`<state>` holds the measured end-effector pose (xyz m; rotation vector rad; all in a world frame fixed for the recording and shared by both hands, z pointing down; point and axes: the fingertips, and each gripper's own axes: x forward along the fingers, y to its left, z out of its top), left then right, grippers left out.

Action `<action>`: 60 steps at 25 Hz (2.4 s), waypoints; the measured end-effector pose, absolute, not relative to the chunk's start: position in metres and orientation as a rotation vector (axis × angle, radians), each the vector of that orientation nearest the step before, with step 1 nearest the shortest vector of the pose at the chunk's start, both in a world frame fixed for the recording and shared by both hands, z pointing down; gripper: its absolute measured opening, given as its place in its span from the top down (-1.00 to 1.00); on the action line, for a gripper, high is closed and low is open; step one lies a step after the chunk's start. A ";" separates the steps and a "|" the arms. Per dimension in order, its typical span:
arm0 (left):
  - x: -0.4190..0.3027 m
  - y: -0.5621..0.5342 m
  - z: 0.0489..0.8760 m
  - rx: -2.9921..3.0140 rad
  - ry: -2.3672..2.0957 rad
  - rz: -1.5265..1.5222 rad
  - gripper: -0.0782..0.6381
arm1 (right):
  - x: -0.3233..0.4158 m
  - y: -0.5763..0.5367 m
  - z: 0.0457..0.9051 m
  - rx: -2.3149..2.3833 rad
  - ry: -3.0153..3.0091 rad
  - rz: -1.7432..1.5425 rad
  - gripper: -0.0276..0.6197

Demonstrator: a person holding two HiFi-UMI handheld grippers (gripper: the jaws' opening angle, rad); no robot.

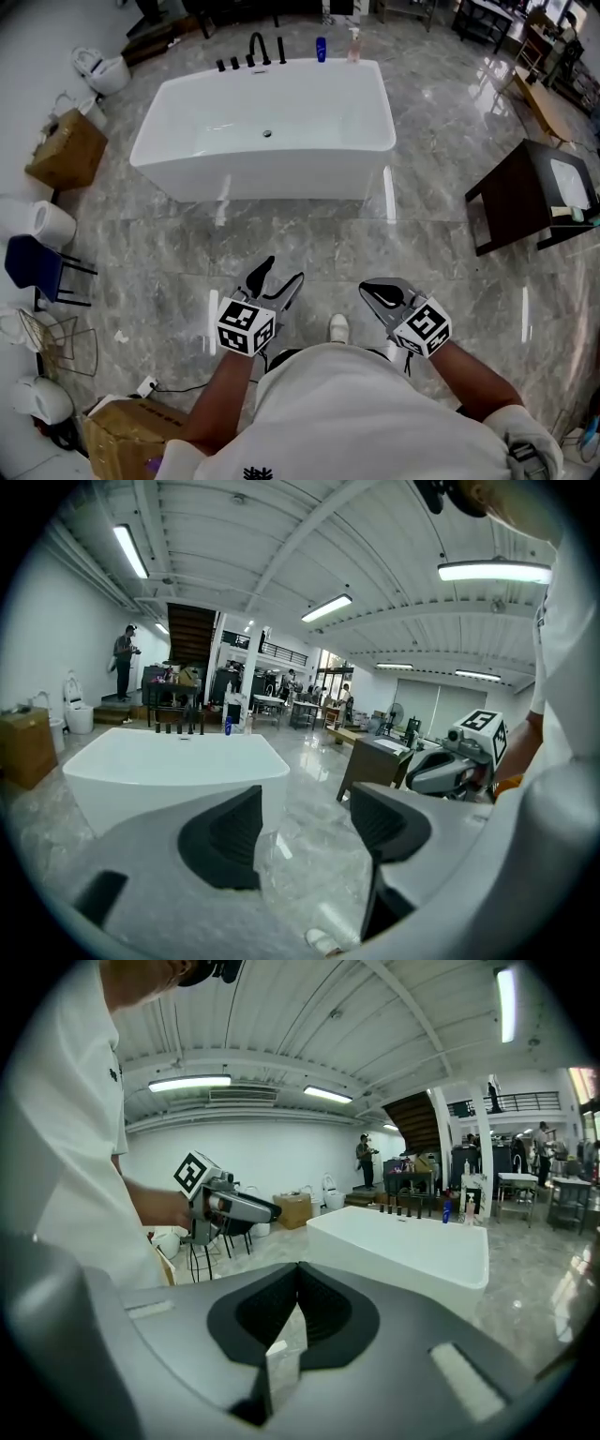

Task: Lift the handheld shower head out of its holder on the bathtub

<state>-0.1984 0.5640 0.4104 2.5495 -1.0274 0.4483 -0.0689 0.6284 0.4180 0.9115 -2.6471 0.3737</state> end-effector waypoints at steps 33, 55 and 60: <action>-0.077 0.213 0.439 2.569 -0.972 0.457 -0.03 | 0.064 0.319 0.427 1.112 -2.505 0.426 0.83; -0.030 0.016 0.444 2.375 -1.274 0.476 -0.03 | 0.123 0.081 0.419 0.825 -2.682 0.409 0.87; -0.012 -0.028 0.446 2.351 -1.341 0.494 -0.03 | 0.151 0.038 0.429 0.804 -2.698 0.415 0.87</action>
